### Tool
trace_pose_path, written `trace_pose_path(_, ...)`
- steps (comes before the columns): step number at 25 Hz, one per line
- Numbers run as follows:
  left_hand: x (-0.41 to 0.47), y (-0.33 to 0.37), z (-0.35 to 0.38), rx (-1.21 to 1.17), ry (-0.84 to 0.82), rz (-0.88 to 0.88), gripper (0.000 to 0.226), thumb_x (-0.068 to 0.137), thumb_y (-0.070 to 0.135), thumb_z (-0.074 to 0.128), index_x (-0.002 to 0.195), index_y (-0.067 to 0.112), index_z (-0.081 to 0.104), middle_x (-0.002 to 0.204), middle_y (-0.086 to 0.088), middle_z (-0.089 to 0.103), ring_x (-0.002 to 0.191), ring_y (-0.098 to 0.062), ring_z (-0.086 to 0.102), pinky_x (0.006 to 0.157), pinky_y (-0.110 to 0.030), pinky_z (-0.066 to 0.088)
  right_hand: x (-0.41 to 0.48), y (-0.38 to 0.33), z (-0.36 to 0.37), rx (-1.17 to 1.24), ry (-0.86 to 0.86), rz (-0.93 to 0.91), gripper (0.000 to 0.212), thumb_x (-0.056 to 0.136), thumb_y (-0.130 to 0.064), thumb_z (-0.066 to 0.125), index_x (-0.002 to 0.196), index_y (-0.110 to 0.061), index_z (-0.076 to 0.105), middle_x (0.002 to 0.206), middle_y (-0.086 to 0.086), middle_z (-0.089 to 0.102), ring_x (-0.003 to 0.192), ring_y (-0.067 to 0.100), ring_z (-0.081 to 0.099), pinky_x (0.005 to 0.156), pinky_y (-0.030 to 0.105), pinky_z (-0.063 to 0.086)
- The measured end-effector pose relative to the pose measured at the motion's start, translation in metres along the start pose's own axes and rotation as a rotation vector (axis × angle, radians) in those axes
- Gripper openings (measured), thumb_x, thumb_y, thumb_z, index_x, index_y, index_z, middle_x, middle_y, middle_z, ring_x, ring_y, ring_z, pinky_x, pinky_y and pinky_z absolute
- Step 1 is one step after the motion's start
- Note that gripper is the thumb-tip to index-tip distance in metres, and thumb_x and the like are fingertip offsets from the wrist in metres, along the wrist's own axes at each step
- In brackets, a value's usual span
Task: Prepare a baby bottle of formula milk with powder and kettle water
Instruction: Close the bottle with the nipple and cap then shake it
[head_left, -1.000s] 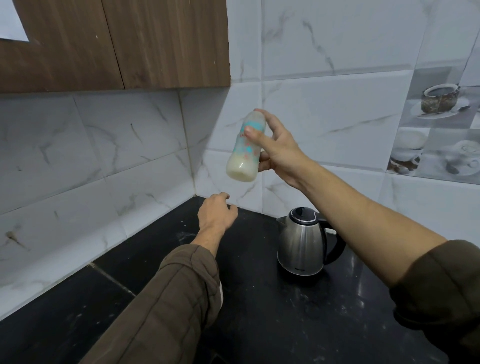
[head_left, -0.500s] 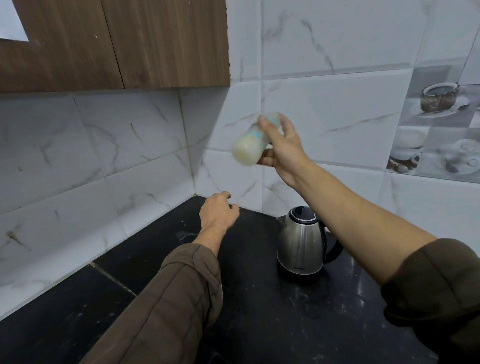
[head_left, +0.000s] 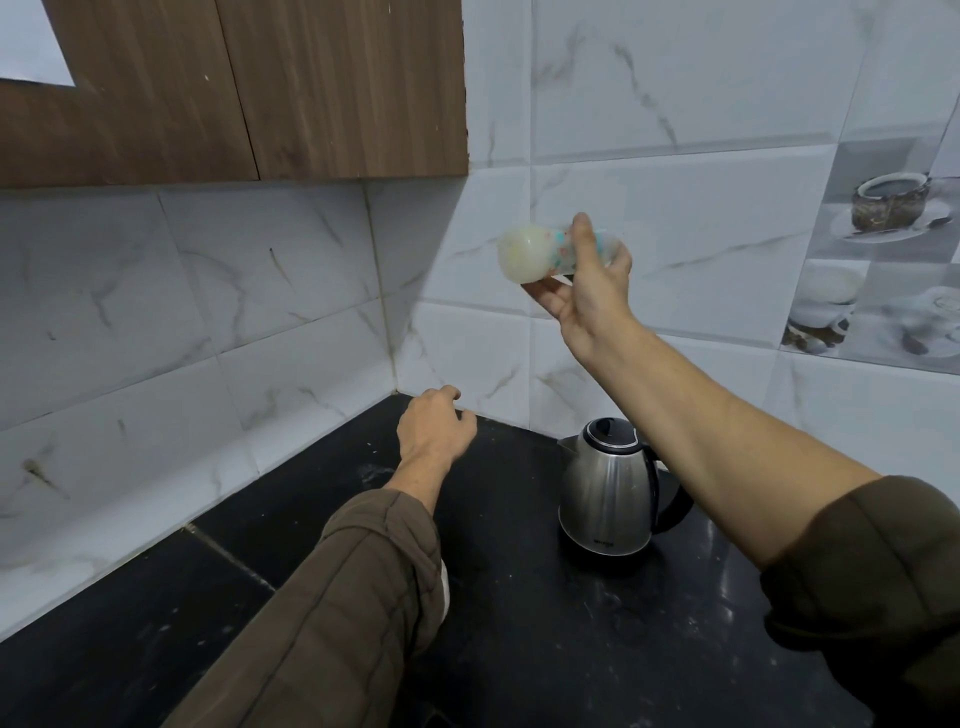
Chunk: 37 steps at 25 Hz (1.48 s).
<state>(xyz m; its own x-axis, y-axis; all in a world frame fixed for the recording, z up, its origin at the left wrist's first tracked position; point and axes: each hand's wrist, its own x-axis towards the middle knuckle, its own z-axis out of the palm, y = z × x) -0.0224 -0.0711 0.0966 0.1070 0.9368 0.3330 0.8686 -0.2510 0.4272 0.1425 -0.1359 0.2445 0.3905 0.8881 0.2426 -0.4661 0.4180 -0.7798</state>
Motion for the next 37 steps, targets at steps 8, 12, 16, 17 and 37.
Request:
trace_pose_path(8,-0.002,0.002,0.003,-0.006,-0.006,0.005,0.046,0.097,0.029,0.056,0.142,0.018,0.059,0.136,-0.006,0.063,0.122,-0.027,0.059,0.091,-0.039,0.05,-0.004,0.003,-0.002,-0.07,-0.012,-0.019,0.068,0.1,-0.036,0.071,0.155,-0.028,0.031,0.133,0.009,0.06,0.092,0.034,0.076,0.067,0.041,0.064)
trace_pose_path(12,-0.002,0.002,0.002,-0.001,-0.002,0.008,0.046,0.098,0.03,0.057,0.142,0.018,0.058,0.135,-0.005,0.064,0.121,-0.026,0.06,0.092,-0.039,0.051,-0.01,0.001,-0.006,-0.261,-0.202,0.041,0.068,0.097,-0.039,0.073,0.153,-0.028,0.036,0.126,0.008,0.065,0.084,0.03,0.077,0.065,0.04,0.063)
trace_pose_path(16,-0.002,0.004,0.0,0.002,0.004,0.015,0.046,0.098,0.029,0.058,0.143,0.018,0.058,0.135,-0.006,0.064,0.121,-0.026,0.06,0.092,-0.039,0.051,-0.012,0.001,-0.004,-0.251,-0.199,-0.01,0.065,0.099,-0.035,0.072,0.154,-0.031,0.037,0.124,0.007,0.067,0.084,0.029,0.076,0.067,0.042,0.064)
trace_pose_path(17,-0.003,0.004,0.0,0.003,0.005,0.013,0.046,0.098,0.029,0.057,0.142,0.018,0.058,0.135,-0.006,0.064,0.121,-0.027,0.06,0.092,-0.039,0.051,-0.007,0.0,-0.003,-0.125,-0.099,-0.006,0.068,0.099,-0.036,0.072,0.155,-0.028,0.034,0.132,0.009,0.063,0.086,0.031,0.077,0.07,0.044,0.064)
trace_pose_path(37,-0.001,-0.002,0.001,0.0,0.016,0.009,0.045,0.098,0.031,0.059,0.141,0.019,0.059,0.134,-0.004,0.064,0.12,-0.025,0.061,0.092,-0.039,0.052,-0.008,0.006,0.002,-0.094,-0.065,0.011,0.061,0.099,-0.037,0.073,0.149,-0.025,0.041,0.125,0.01,0.064,0.08,0.028,0.077,0.067,0.042,0.064)
